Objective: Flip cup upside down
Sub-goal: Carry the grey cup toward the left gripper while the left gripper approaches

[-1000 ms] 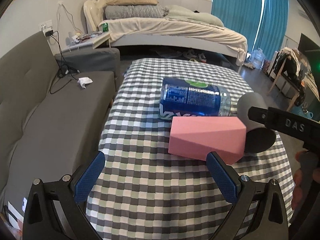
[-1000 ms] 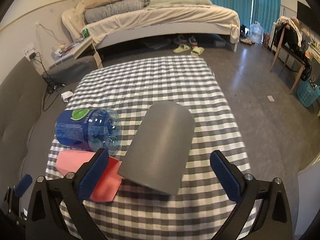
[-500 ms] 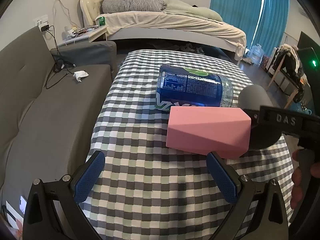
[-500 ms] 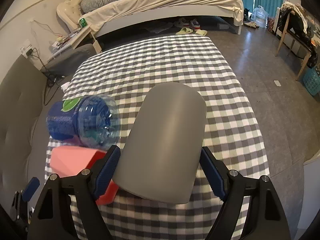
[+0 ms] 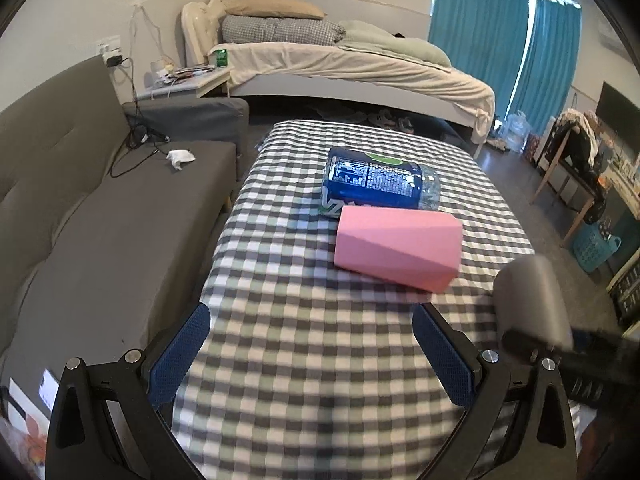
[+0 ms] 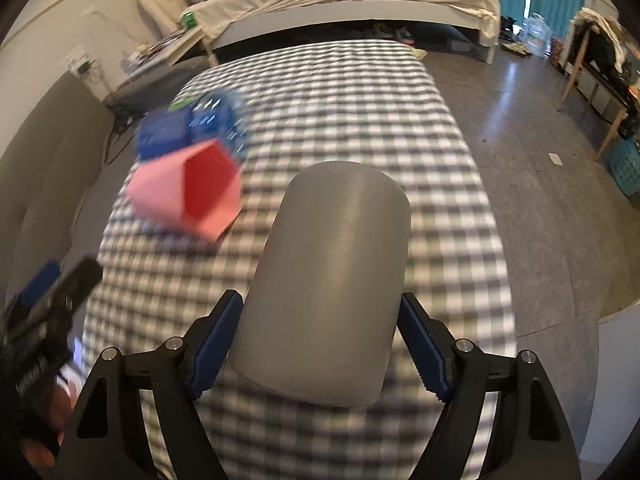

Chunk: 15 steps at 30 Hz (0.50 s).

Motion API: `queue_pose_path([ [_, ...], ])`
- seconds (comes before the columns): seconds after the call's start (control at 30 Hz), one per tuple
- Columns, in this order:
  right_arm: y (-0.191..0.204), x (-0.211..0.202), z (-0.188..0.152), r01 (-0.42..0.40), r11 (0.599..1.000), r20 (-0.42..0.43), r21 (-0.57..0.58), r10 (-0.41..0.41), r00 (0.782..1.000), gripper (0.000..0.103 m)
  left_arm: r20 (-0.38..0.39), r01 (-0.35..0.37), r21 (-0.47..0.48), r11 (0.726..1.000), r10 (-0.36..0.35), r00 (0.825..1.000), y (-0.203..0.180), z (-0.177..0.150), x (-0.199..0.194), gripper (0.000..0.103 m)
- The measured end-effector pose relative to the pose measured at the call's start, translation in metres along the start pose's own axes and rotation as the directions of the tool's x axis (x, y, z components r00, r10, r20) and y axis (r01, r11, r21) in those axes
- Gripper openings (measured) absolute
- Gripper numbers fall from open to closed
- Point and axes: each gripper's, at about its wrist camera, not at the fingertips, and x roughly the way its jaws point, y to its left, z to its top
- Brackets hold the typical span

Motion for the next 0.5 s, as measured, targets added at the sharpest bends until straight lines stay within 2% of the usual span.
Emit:
queue_pose_path([
  [0.23,0.018,-0.015,-0.035,-0.028,0.997,-0.009,-0.074,0.027,1.0,0.079,0.02,-0.003,-0.004,1.0,0.003,1.0,0.001,-0.012,-0.024,0.103],
  [0.5,0.018,-0.021,-0.043,-0.03,0.996,-0.008,-0.087,0.029,1.0,0.082,0.053,-0.015,0.031,0.999,0.013,0.998,-0.009,-0.015,-0.042,0.103],
])
